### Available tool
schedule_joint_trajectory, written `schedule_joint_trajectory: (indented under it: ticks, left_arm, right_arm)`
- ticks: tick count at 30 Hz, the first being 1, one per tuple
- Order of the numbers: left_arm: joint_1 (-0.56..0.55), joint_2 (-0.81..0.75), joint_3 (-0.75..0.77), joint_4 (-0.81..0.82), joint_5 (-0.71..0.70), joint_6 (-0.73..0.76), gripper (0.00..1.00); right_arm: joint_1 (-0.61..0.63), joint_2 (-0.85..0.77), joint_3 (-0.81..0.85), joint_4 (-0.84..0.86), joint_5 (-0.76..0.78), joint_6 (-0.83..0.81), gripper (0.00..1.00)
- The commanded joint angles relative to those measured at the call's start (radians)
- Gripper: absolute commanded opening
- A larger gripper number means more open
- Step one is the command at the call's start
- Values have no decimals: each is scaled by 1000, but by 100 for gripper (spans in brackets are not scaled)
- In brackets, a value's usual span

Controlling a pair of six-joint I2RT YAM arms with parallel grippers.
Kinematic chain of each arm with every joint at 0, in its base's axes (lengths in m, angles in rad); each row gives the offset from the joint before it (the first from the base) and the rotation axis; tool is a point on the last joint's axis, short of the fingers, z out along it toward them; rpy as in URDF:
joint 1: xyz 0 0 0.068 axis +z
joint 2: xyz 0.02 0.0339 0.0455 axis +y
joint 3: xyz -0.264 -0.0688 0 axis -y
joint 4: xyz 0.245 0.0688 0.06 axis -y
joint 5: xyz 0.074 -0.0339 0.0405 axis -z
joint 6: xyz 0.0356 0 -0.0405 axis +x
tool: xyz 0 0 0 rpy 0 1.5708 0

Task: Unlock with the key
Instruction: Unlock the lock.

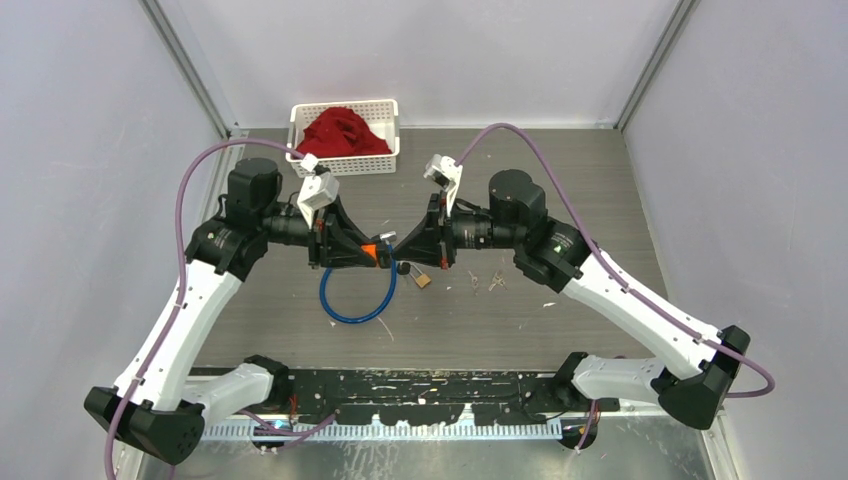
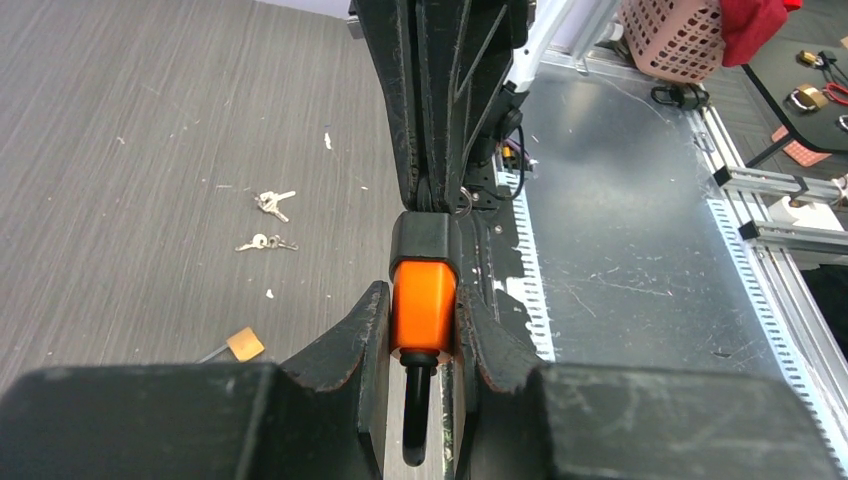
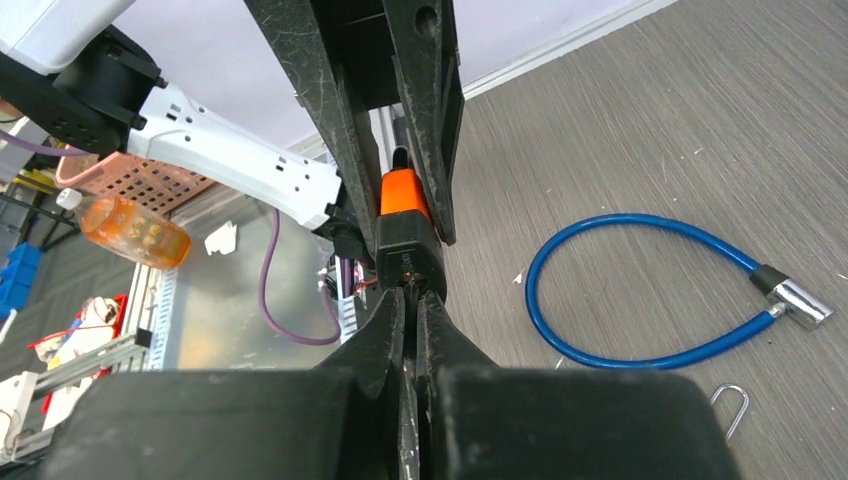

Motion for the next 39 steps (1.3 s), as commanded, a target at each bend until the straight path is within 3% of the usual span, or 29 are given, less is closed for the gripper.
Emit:
schedule_joint_trajectory:
  ticks: [1, 3, 4, 6, 9, 22, 27, 33, 39]
  left_arm:
    - [-37, 12, 34, 112, -56, -31, 0]
    - [-33, 13, 57, 83, -49, -26, 0]
    - [-31, 13, 63, 77, -38, -26, 0]
    - [-27, 11, 67, 85, -25, -50, 0]
    - [-25, 10, 62, 135, -2, -114, 0]
    - [-19, 15, 78, 176, 51, -196, 0]
    - [-19, 18, 80, 188, 63, -225, 0]
    - [-19, 23, 76, 206, 57, -258, 0]
    - [-19, 23, 75, 209, 50, -263, 0]
  right_arm:
    - [25, 29, 51, 265, 12, 63, 1]
    - [19, 12, 56, 205, 45, 26, 15]
    - [9, 0, 47, 189, 46, 15, 34]
    - [-14, -29, 28, 175, 37, 3, 55]
    - [-48, -59, 17, 143, 9, -11, 62]
    - [-163, -110, 25, -23, -178, -100, 65]
    - [-159, -57, 58, -37, -292, -83, 54]
    - [-146, -53, 38, 27, -275, -55, 49]
    - [-134, -45, 23, 76, -260, -30, 24]
